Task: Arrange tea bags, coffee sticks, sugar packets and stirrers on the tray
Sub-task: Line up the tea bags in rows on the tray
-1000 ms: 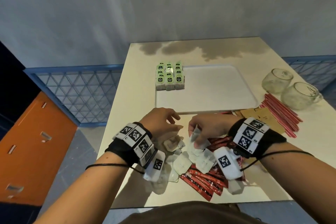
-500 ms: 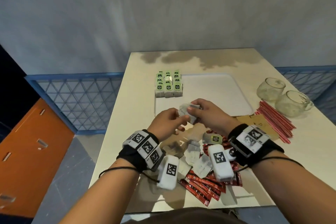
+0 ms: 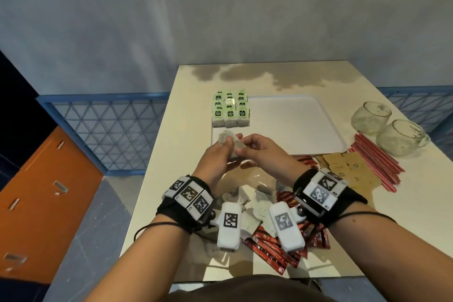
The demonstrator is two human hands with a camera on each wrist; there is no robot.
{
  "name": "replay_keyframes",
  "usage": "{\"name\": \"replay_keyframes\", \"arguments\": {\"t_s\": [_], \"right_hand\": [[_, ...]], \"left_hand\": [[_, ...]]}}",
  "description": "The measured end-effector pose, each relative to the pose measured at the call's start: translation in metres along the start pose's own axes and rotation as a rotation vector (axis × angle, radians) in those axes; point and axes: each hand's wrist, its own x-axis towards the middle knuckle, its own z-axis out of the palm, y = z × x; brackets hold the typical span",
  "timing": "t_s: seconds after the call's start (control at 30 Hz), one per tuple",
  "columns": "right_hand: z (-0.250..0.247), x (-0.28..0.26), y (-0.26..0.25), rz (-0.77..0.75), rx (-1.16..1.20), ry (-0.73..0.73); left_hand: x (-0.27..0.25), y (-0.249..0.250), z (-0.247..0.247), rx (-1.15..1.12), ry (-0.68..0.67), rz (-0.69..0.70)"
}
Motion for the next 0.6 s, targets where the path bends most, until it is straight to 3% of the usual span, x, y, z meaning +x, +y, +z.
{"name": "replay_keyframes", "arguments": {"t_s": [0.1,0.27,0.43,0.6], "right_hand": [[-0.002,-0.005,0.01,0.027,-0.251,-0.096],[-0.002,-0.01,0.023,0.022,-0.722,-0.34],[0.002,-0.006,0.024,-0.022,-0.838,-0.311],[-0.004,-0.004,0.024,-0.012,-0.732,-0.256]], "left_hand": [[0.002,0.002,-0.016,0.039,0.167,-0.025],[-0.003,0.003,-0.033,-0.008,0.185,-0.177],[-0.004,0.007,-0.032,-0.081,0.157,-0.281],[-0.002,0.005,-0.029,-0.055,0.155,-0.278]]}}
